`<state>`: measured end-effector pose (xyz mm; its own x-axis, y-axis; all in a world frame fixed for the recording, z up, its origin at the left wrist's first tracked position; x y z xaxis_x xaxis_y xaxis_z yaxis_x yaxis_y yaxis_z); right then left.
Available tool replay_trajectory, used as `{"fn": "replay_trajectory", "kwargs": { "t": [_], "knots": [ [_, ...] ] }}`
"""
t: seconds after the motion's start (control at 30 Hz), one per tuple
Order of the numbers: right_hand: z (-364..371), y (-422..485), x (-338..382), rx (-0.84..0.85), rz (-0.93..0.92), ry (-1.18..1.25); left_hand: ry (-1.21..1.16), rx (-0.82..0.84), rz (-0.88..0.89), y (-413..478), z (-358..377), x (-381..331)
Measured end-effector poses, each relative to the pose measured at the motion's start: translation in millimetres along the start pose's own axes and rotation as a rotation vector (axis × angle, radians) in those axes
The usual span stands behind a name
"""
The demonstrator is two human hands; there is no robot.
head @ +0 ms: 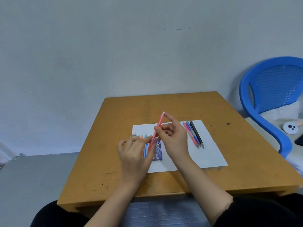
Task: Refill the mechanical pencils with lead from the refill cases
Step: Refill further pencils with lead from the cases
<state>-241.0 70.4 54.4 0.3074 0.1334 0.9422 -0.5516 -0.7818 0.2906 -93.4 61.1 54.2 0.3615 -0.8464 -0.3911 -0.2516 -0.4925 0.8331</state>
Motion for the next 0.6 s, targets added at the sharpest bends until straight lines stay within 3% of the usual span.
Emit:
{"fn": "replay_trajectory", "kwargs": {
  "t": [0.2, 0.3, 0.47, 0.6],
  "knots": [
    [-39.6, 28.9, -16.2, -0.068, 0.070, -0.282, -0.050, 0.215, -0.193, -1.5, 7.6, 38.3],
    [-48.4, 38.3, -28.0, 0.020, 0.129, -0.475, 0.036, 0.281, -0.315, -3.9, -0.5, 73.1],
    [-51.0, 41.4, -47.7, 0.185, 0.273, -0.603, 0.106, 0.202, -0.600, -9.7, -25.4, 117.6],
    [-46.0, 36.8, -59.4, 0.265, 0.338, -0.668, 0.141, 0.271, -0.588, -11.3, -15.5, 116.5]
  ]
}}
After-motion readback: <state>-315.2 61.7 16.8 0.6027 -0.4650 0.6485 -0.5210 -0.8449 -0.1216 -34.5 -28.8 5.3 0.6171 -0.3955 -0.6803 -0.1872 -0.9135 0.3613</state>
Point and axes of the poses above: each hand's wrist, its own y-axis towards the middle knuckle, its own z-axis out of the palm, x = y × z, the point moved 8 cm from there along y, towards the middle knuckle, and after that the axes turned 15 degrees about -y, right-handed, at the moved point
